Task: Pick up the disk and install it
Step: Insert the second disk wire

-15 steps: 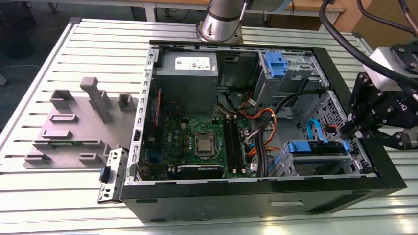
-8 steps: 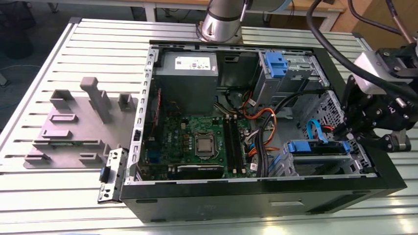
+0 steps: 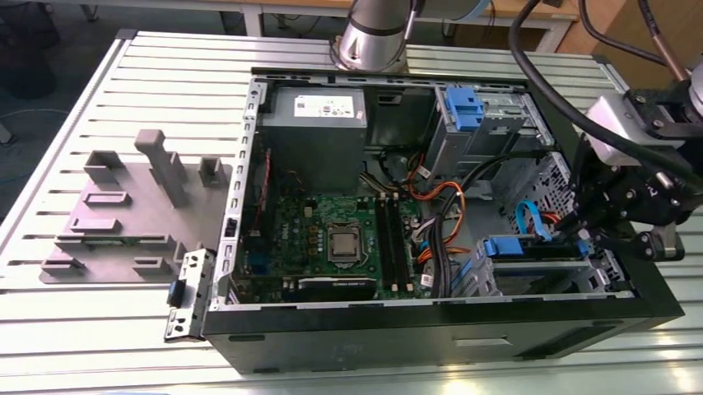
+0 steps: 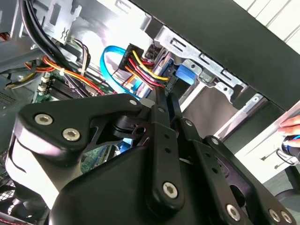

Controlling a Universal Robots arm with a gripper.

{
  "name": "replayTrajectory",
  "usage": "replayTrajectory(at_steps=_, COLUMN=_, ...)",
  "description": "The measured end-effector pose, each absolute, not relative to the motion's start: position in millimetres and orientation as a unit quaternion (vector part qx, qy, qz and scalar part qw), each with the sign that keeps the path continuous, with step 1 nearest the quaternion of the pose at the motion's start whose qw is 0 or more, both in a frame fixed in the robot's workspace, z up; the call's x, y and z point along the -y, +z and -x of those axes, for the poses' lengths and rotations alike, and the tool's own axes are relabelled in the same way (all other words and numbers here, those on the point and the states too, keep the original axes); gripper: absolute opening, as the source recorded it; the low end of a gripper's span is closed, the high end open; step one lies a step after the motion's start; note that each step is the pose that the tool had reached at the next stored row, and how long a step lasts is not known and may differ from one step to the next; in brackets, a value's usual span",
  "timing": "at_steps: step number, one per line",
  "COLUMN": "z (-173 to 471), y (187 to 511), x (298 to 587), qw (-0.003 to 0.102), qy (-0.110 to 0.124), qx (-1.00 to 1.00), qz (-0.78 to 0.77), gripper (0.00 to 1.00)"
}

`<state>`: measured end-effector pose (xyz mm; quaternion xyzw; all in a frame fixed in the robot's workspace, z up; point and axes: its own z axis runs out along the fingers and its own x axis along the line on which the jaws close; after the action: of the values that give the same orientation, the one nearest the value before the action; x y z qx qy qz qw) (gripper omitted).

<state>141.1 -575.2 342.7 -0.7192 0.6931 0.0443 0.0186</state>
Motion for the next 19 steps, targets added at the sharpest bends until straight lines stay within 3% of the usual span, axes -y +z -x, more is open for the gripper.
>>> replayTrajectory(at_steps=15, z=-141.0, y=337.9, x=579.3, qw=0.016, qy=0.042, qx=-0.693, qz=0.719, gripper=0.18)
replayTrajectory(at_steps=16, z=-141.0, y=337.9, x=579.3, qw=0.016, qy=0.042, qx=-0.693, qz=0.719, gripper=0.24)
replayTrajectory(at_steps=19, z=-141.0, y=337.8, x=579.3, qw=0.016, qy=0.042, qx=-0.693, qz=0.719, gripper=0.24)
